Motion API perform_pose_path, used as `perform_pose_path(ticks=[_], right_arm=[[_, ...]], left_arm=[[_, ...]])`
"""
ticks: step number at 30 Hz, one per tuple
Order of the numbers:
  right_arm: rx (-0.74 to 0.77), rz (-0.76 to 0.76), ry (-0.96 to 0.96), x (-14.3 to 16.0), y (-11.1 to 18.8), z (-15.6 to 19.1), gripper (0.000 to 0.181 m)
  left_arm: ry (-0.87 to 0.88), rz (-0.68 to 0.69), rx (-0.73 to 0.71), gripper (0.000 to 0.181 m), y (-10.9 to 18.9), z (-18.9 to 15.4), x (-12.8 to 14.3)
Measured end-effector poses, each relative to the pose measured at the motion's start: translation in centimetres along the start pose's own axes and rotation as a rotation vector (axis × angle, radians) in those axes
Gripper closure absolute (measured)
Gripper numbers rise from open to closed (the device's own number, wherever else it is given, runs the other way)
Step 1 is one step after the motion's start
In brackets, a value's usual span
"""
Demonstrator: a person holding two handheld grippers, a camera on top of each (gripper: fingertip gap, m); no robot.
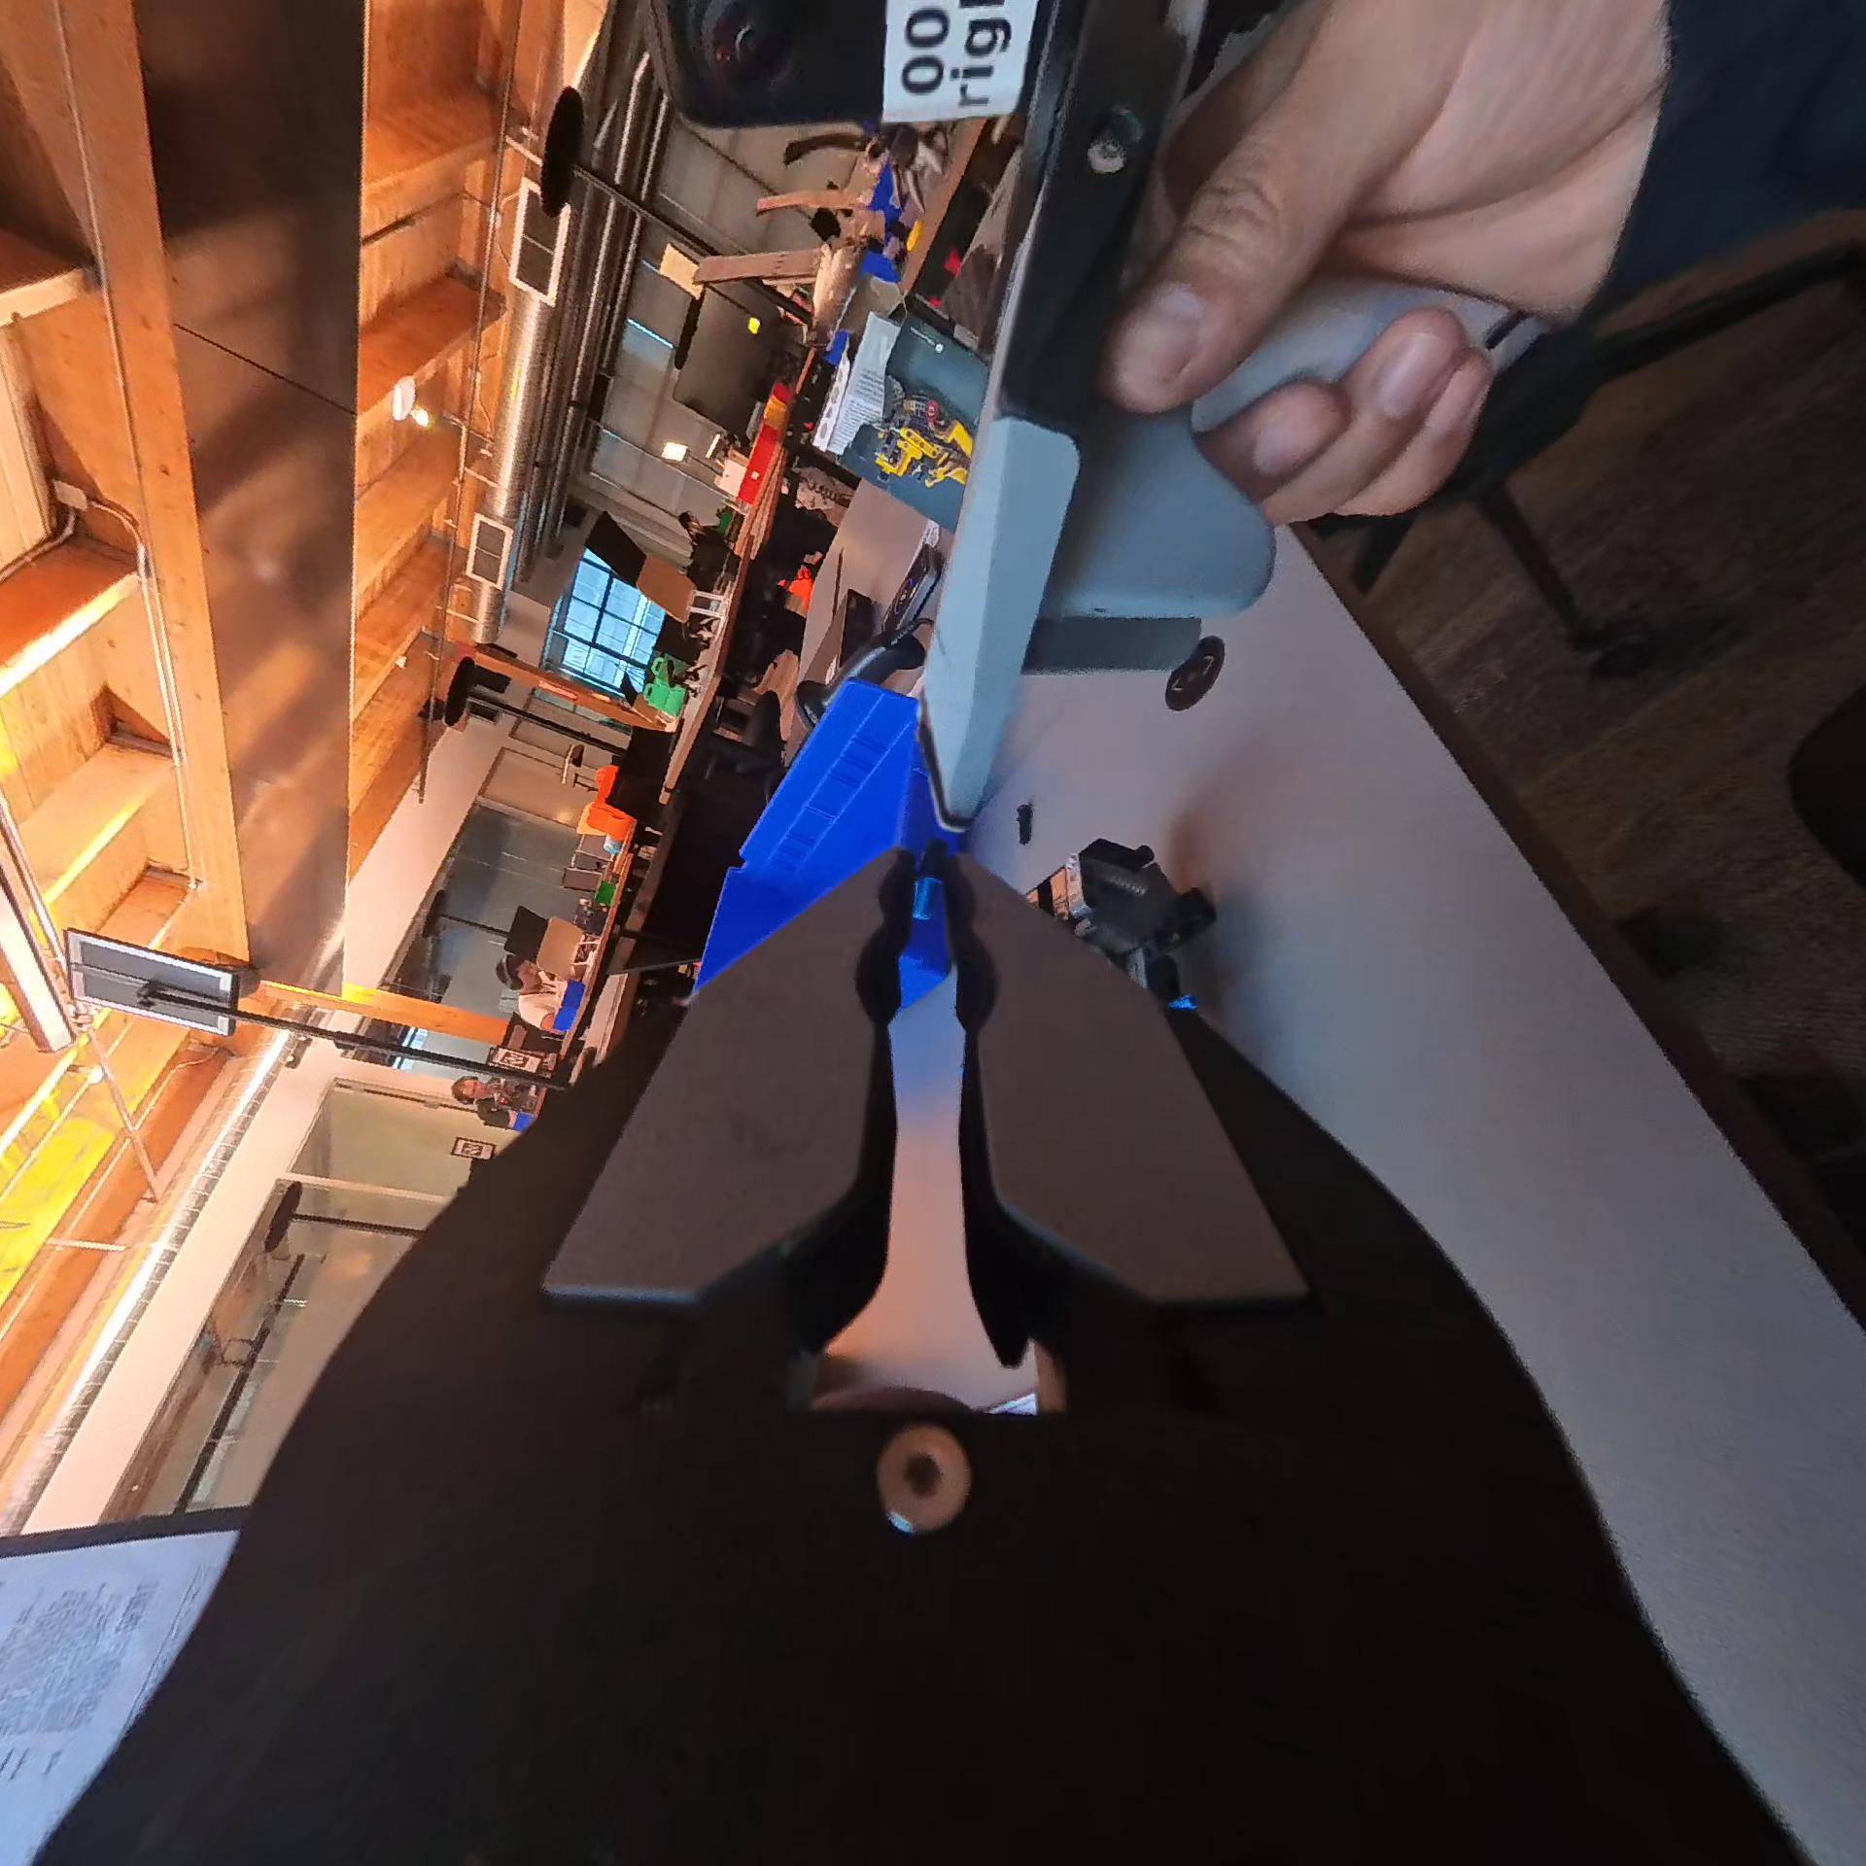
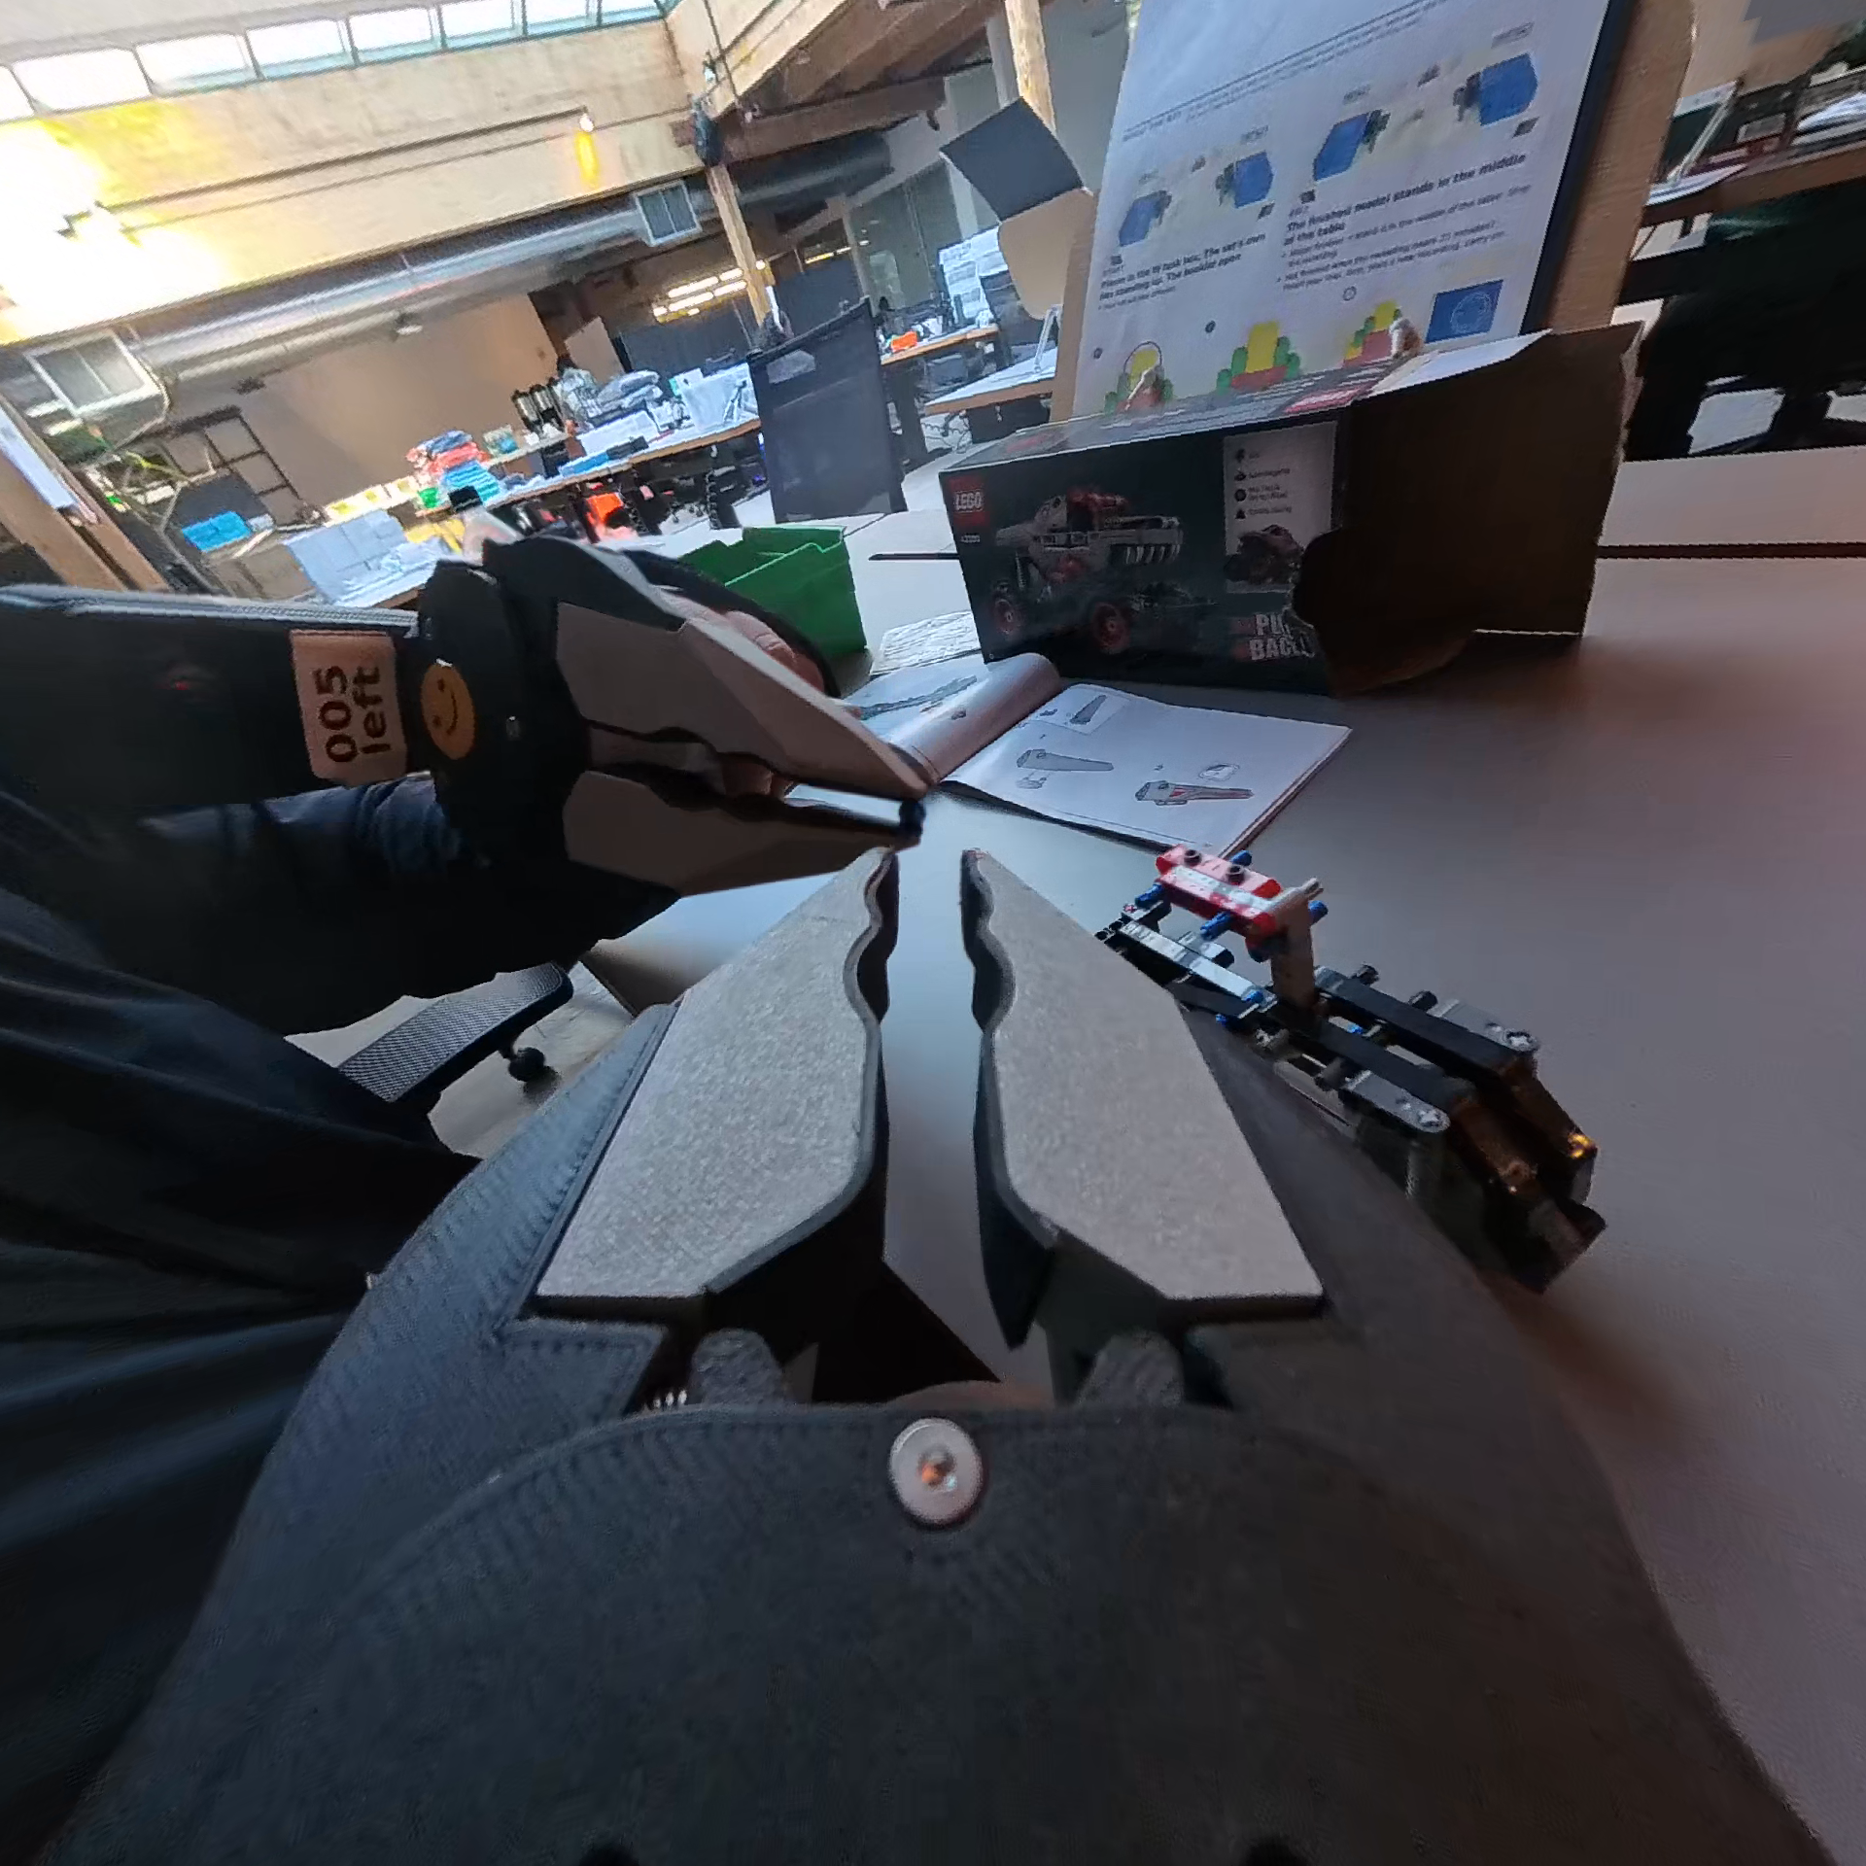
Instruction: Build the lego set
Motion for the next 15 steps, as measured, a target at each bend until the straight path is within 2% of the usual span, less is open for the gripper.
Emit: perform_pose_path(ticks=[6, 8, 15], right_arm=[[-0.006, 0.02, 0.0, 0.2, -0.6, 0.2, 0.17], [-0.007, 0.022, 0.002, 0.2, -0.7, 0.2, 0.178], [0.011, 0.024, 0.031, -0.2, -1.1, 0.3, 0.18]], left_arm=[[-0.038, 0.007, 0.002, 0.179, -0.2, -0.7, -0.1], [-0.042, 0.011, 0.0, 0.179, -0.2, -0.7, -0.1], [0.06, -0.006, 0.018, 0.179, -0.1, -0.1, 0.3]])
Point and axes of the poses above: each gripper's, where its closed fingertips meet, y back along the fingers, x out of its underside, z = x × y across the jaws, the point moved 8 cm from there along y, back along the fingers, and after that the axes turned 2 degrees about z, right-handed, at the moved point
